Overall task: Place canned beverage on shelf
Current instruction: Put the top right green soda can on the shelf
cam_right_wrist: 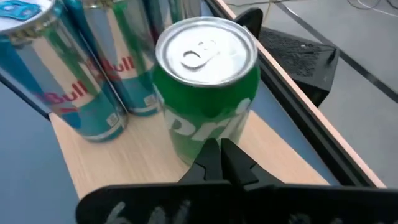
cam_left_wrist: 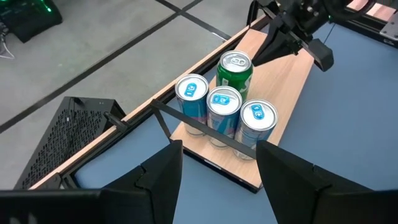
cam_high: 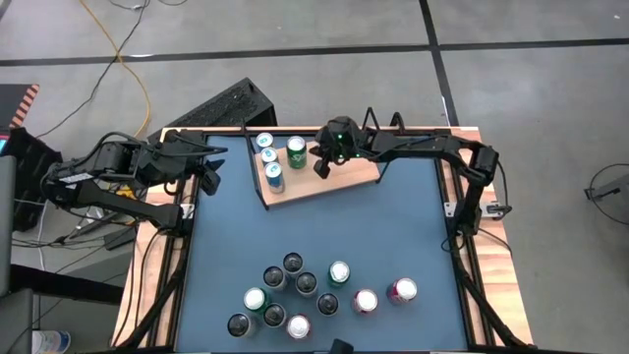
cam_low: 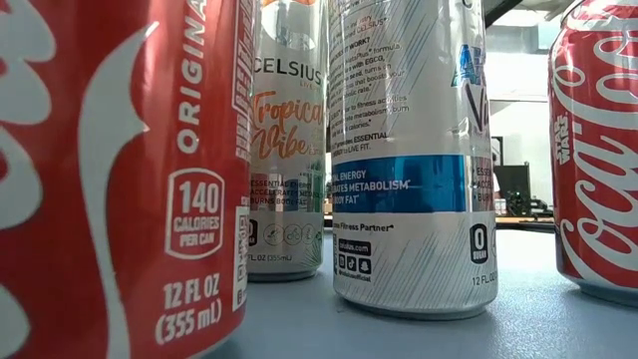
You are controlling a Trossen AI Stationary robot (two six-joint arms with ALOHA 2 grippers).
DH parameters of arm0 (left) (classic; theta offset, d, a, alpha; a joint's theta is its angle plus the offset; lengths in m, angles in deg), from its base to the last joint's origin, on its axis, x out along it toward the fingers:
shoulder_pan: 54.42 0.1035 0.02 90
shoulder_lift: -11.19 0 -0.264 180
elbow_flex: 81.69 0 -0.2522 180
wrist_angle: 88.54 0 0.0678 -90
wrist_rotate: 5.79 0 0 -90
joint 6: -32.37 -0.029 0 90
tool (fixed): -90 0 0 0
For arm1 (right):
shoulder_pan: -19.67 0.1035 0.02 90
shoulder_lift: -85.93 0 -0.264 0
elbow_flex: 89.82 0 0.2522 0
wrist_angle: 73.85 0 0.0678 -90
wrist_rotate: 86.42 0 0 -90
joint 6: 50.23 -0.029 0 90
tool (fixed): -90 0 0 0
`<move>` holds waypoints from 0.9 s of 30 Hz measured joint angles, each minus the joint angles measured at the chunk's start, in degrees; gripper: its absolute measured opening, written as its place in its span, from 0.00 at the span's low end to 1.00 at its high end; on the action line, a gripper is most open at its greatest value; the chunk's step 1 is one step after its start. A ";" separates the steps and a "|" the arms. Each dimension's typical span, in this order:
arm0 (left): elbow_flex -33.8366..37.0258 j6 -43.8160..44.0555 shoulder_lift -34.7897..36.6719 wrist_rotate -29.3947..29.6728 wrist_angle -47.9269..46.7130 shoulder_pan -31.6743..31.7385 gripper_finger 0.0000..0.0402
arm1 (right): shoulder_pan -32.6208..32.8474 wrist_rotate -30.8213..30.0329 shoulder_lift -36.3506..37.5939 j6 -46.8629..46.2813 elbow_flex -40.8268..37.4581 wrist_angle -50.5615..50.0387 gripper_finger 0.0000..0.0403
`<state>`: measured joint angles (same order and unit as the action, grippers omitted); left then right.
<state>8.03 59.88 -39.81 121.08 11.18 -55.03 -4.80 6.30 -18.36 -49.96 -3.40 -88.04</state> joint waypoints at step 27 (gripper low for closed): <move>0.01 2.16 0.00 1.06 0.00 0.00 0.48 | -1.80 -3.73 0.98 -1.37 0.04 1.62 0.00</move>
<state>8.04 62.04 -39.81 122.14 11.18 -55.03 -6.60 2.57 -17.37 -51.32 -3.36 -86.42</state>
